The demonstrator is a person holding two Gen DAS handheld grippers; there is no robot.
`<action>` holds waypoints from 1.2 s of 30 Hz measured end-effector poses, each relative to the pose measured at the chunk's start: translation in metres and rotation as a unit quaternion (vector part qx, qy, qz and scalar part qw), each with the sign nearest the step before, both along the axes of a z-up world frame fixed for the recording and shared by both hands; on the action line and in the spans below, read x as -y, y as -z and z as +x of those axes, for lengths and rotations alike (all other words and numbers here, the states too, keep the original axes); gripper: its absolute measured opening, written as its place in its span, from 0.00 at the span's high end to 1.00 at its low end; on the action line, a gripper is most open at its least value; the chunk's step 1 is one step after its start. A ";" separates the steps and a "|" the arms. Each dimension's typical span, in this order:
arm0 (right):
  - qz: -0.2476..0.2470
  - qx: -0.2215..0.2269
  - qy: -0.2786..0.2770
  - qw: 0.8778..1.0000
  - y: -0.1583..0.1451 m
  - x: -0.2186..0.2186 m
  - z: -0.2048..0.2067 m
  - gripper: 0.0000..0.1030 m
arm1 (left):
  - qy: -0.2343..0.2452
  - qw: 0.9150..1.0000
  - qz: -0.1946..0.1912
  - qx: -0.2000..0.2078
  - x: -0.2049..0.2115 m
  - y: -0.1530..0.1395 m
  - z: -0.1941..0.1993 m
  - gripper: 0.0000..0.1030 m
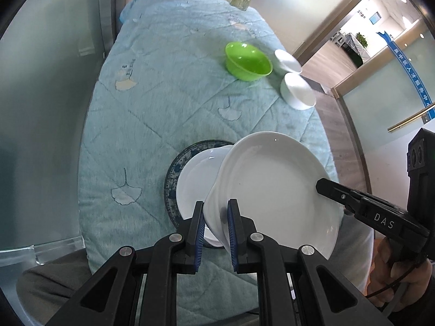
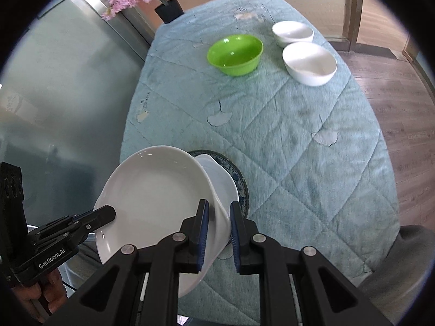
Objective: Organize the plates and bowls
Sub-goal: 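Lower the white dish onto the stack and open the left tool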
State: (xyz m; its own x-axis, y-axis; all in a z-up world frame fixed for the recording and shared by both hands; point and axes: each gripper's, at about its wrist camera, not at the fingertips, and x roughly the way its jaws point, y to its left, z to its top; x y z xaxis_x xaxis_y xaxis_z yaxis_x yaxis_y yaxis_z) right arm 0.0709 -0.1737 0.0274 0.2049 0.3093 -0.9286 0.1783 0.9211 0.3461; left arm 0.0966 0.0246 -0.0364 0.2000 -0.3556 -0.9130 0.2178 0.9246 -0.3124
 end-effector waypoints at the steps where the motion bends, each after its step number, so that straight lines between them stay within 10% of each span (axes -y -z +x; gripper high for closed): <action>1: -0.001 -0.003 0.002 1.000 0.005 -0.001 0.001 0.86 | 0.000 1.000 0.001 0.000 0.000 0.004 0.002 0.88; 36: -0.034 -0.041 0.021 0.998 0.092 -0.025 0.015 0.84 | -0.010 0.999 0.016 -0.040 -0.007 0.096 0.042 0.88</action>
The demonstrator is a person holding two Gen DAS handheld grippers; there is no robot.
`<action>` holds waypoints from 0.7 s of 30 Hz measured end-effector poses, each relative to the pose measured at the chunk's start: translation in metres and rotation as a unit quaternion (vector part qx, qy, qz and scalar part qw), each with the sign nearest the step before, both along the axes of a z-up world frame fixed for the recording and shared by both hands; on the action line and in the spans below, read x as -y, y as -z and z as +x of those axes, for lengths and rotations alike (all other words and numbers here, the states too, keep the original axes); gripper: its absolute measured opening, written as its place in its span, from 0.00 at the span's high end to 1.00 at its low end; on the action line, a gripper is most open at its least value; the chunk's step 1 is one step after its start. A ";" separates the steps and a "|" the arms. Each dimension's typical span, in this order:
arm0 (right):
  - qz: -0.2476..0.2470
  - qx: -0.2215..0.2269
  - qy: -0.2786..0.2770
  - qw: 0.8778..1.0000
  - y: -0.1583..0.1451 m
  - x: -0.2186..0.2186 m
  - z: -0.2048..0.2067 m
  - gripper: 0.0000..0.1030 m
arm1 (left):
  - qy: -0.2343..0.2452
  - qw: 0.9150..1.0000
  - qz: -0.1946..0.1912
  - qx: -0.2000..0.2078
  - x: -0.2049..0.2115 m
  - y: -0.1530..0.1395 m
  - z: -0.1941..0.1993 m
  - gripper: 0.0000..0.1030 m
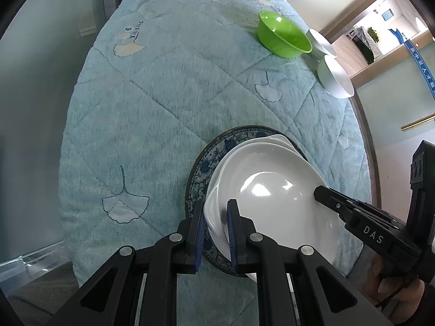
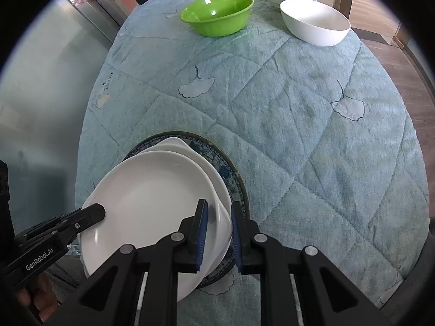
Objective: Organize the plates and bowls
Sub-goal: 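Lower the white dish onto the stack and open the left tool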
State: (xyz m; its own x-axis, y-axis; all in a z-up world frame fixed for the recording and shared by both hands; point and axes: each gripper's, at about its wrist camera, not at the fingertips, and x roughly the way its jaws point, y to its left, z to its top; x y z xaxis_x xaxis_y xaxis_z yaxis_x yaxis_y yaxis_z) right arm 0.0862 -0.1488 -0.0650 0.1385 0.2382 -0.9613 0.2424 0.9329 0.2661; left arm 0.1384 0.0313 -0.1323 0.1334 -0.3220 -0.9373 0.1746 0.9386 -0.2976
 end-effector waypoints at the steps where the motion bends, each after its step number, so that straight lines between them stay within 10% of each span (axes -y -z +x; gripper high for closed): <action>1: -0.002 -0.001 0.000 1.000 0.001 0.000 0.000 0.84 | -0.001 1.000 0.000 -0.001 0.000 0.001 0.000 0.88; 21: -0.016 0.003 -0.006 1.000 0.010 -0.004 0.001 0.80 | -0.001 1.000 0.016 -0.023 0.002 0.020 -0.005 0.86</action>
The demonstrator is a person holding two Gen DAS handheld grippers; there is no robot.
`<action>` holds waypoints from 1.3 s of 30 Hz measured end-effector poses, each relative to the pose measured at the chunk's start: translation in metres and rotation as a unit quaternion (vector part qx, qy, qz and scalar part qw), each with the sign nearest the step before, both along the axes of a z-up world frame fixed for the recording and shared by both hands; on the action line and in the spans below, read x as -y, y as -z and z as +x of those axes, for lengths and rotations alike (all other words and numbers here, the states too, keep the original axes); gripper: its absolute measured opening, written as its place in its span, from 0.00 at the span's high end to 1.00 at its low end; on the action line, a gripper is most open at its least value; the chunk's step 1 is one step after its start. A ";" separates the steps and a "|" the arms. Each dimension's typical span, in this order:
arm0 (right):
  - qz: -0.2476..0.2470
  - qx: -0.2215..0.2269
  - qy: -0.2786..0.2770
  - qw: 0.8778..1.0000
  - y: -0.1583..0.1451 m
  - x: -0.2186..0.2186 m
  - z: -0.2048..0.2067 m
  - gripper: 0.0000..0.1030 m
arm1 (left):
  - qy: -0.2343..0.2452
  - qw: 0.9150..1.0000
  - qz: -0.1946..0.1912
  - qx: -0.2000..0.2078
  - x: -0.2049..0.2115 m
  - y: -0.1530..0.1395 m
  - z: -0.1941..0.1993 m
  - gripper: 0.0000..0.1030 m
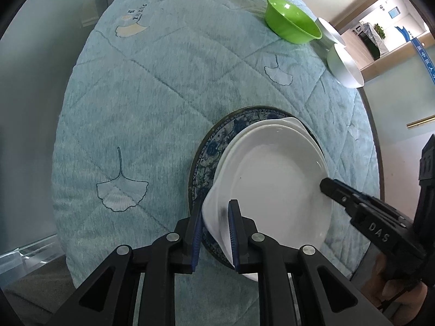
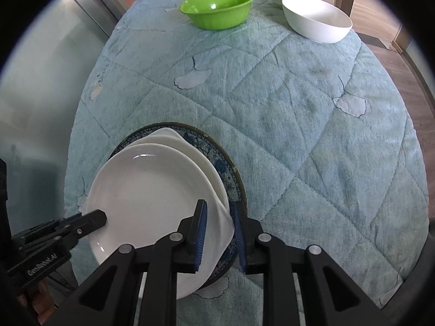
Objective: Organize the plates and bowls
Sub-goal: 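Lower the white dish onto the stack and open the left tool, then raise the left tool and move it to the green bowl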
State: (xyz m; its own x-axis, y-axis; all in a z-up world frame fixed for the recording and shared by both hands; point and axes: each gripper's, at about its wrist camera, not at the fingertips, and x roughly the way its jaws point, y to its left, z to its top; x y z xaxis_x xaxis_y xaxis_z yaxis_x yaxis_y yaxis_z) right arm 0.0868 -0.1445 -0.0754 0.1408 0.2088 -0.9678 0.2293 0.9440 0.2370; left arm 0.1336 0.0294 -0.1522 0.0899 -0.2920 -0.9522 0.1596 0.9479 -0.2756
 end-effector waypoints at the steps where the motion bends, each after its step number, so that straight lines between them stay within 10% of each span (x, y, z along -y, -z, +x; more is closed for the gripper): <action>1: 0.000 0.003 0.000 1.000 0.000 0.000 0.000 0.80 | -0.002 1.000 -0.002 -0.002 -0.001 0.001 0.000 0.86; 22: 0.004 0.012 -0.022 1.000 -0.005 0.007 -0.012 0.67 | -0.012 0.999 -0.029 0.021 -0.013 -0.010 -0.004 0.86; 25: 0.016 0.018 -0.016 1.000 -0.014 0.013 -0.011 0.64 | -0.017 0.997 -0.030 0.074 -0.022 -0.039 -0.008 0.66; 27: 0.025 0.024 -0.013 0.999 -0.019 0.018 -0.011 0.44 | -0.033 0.994 -0.021 0.103 -0.029 -0.055 -0.010 0.23; 39: 0.065 -0.037 -0.015 0.997 0.006 0.010 -0.029 0.69 | -0.045 0.993 -0.029 0.101 -0.033 -0.074 -0.031 0.31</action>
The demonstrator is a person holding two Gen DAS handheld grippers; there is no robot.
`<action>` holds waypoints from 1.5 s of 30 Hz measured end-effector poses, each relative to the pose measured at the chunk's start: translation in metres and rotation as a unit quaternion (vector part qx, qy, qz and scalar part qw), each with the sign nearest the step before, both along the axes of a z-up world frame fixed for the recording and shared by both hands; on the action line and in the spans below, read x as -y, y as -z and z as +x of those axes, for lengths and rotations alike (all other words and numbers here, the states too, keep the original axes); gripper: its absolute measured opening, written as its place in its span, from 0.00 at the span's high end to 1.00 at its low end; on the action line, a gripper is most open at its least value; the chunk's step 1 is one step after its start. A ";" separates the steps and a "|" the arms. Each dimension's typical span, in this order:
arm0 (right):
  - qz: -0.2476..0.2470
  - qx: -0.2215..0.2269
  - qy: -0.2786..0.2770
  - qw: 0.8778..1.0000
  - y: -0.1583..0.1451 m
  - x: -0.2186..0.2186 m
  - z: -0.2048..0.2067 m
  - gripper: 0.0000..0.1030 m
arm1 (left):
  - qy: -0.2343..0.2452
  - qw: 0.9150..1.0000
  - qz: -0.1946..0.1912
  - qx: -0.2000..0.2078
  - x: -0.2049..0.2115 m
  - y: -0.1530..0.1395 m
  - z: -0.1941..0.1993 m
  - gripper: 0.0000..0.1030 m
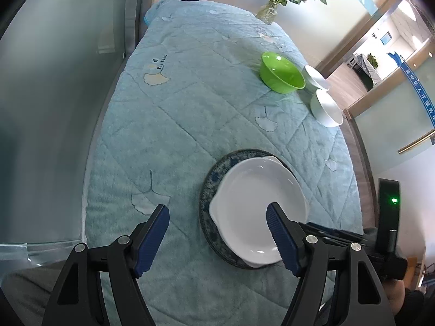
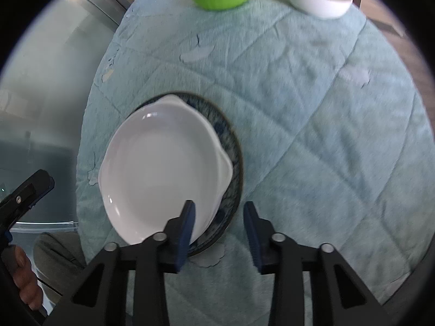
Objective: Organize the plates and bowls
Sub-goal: 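Raise the left tool and move it to the green bowl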
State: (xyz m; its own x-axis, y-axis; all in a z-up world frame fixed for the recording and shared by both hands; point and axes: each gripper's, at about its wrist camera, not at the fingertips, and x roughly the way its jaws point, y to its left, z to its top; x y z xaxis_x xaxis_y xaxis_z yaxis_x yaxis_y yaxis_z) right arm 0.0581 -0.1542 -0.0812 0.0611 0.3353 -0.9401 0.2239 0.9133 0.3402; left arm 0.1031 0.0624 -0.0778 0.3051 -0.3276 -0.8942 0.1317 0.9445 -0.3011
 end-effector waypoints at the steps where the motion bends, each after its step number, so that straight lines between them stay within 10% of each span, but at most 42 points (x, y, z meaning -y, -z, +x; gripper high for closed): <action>1: 0.004 -0.003 0.000 1.000 0.001 -0.001 0.000 0.69 | 0.000 1.000 0.000 -0.001 0.001 0.000 -0.002 0.31; 8: -0.002 0.024 0.013 1.000 -0.012 0.010 -0.004 0.66 | 0.009 1.000 0.006 0.023 0.009 -0.020 -0.010 0.30; 12: -0.014 0.079 0.037 0.996 -0.046 0.043 -0.008 0.14 | 0.005 0.996 0.037 0.084 0.021 -0.054 -0.006 0.08; 16: -0.037 0.128 0.042 0.990 -0.078 0.071 -0.003 0.00 | -0.004 0.988 0.055 0.142 0.037 -0.085 0.003 0.01; 32: -0.062 0.170 0.022 0.983 -0.119 0.129 0.040 0.00 | 0.073 0.985 0.036 0.154 0.119 -0.129 0.075 0.02; 33: -0.065 0.171 0.016 0.983 -0.120 0.130 0.045 0.03 | 0.073 0.985 0.036 0.154 0.120 -0.131 0.080 0.02; 36: -0.073 0.174 0.001 0.982 -0.128 0.131 0.070 0.56 | 0.069 0.986 0.035 0.144 0.127 -0.136 0.113 0.05; 38: -0.063 0.177 0.003 0.982 -0.133 0.136 0.090 0.59 | 0.076 0.988 0.030 0.130 0.131 -0.139 0.138 0.10; 39: -0.041 0.188 0.005 0.981 -0.136 0.139 0.103 0.53 | 0.090 0.988 0.026 0.121 0.136 -0.140 0.151 0.11; 41: -0.012 0.207 -0.001 0.978 -0.142 0.142 0.129 0.08 | 0.108 0.988 0.022 0.111 0.143 -0.139 0.175 0.11; 45: -0.011 0.201 -0.040 0.979 -0.135 0.138 0.185 0.01 | 0.122 0.988 0.009 0.095 0.156 -0.132 0.227 0.10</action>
